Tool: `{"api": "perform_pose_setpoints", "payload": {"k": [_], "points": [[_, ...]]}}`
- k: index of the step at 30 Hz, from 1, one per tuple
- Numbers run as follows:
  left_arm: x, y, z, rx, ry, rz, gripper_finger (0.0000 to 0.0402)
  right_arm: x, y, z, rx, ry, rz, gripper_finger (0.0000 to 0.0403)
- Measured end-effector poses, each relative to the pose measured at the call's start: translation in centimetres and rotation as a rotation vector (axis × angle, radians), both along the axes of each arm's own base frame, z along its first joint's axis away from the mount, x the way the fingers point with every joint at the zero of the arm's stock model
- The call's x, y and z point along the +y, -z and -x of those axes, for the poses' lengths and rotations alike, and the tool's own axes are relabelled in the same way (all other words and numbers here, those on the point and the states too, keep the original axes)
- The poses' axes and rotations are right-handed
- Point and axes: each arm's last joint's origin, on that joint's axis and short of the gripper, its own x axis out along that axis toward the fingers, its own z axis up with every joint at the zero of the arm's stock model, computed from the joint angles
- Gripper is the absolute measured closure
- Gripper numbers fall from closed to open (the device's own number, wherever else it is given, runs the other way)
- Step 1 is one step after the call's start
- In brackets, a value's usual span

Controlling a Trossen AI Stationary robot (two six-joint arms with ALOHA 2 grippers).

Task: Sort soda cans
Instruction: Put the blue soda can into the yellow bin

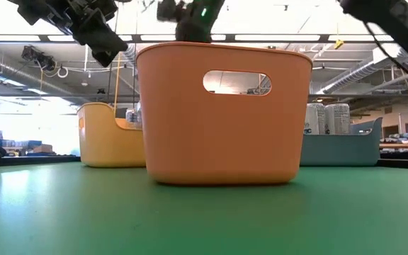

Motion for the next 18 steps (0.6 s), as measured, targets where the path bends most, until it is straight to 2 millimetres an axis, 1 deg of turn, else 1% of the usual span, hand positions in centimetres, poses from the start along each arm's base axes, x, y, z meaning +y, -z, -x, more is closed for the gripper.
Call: {"api": "perform_pose_setpoints", "payload": {"k": [2, 4, 7, 9, 11, 16, 18], "points": [[-0.2, -0.1, -0.1, -0.007, 0.019, 0.002, 0.0401, 1.3, -1.9, 1.3, -0.004, -0.002, 0.031, 0.018], [-0.3, -0.1, -0.1, -0.01, 0.027, 0.0, 0.0401, 2.5, -3.9, 3.0, 0.007, 0.022, 0.036, 0.018], [-0.5, -0.1, -0.2, -0.011, 0.039, 0.002, 0.0401, 4.2, -6.7, 6.1, 0.021, 0.088, -0.03, 0.018], [-0.7, -0.1, -0.2, -0.011, 0.052, 0.002, 0.0401, 5.3, -7.9, 7.7, 0.021, 0.106, -0.108, 0.018], [-1.0, -0.1, -0.3, -0.011, 0.07, 0.003, 0.0401, 6.8, -8.5, 8.5, 0.037, 0.099, -0.159, 0.018], [-1.9, -0.1, -0.5, -0.007, 0.126, 0.004, 0.0401, 11.2, -7.5, 9.5, 0.187, 0.006, -0.274, 0.018], [-2.3, -0.1, -0.6, -0.007, 0.15, 0.003, 0.0401, 12.8, -7.6, 9.8, 0.189, -0.007, -0.3, 0.018]]}}
